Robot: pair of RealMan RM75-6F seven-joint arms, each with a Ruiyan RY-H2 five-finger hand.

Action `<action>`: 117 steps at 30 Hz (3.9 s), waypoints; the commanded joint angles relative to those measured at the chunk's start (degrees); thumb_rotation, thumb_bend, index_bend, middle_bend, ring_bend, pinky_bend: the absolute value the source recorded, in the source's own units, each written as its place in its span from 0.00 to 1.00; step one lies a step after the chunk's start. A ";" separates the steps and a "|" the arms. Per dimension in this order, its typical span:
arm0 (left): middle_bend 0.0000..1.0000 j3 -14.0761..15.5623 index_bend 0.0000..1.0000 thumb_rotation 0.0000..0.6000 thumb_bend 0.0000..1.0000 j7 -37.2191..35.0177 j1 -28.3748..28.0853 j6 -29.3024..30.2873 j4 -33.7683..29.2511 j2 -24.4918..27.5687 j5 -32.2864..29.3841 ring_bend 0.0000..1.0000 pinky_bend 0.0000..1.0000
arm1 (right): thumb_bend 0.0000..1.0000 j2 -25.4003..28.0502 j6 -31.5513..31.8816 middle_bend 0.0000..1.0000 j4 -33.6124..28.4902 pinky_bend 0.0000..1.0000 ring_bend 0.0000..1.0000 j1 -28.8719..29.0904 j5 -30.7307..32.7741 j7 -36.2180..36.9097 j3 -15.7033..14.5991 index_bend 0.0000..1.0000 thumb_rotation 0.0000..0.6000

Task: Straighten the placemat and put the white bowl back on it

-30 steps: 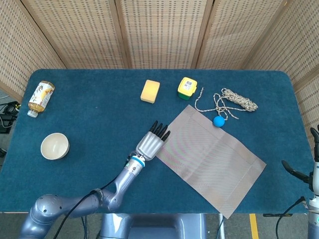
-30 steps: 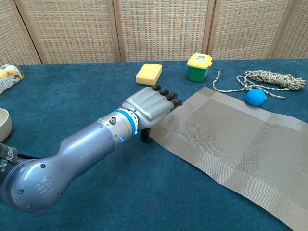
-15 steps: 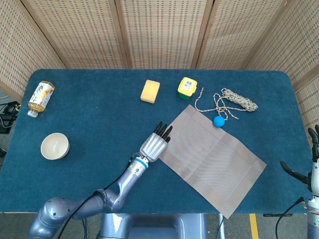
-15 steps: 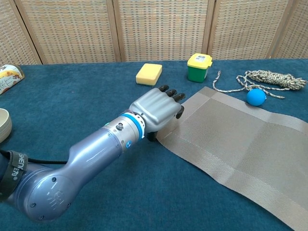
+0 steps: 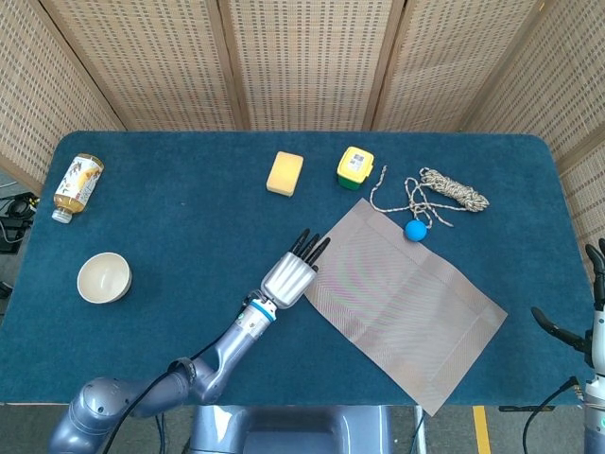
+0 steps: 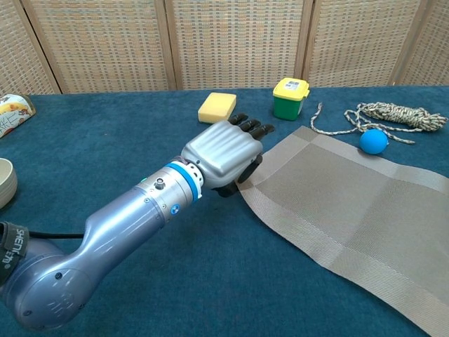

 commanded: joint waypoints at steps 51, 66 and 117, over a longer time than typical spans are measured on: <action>0.00 21.32 0.57 1.00 0.55 2.62 20.79 9.96 -43.81 37.96 16.69 0.00 0.00 | 0.25 -1.11 1.93 0.00 -2.11 0.00 0.00 -0.17 -5.73 -5.93 -3.21 0.05 1.00; 0.00 23.71 0.58 1.00 0.55 -9.05 17.58 1.07 -47.94 41.61 22.20 0.00 0.00 | 0.25 -1.11 2.10 0.00 -1.91 0.00 0.00 -0.18 -5.68 -5.61 -3.18 0.05 1.00; 0.00 27.04 0.00 1.00 0.00 -25.75 24.90 14.02 -46.71 50.90 33.06 0.00 0.00 | 0.25 -1.81 2.38 0.00 -2.39 0.00 0.00 -0.15 -7.81 -8.38 -4.52 0.05 1.00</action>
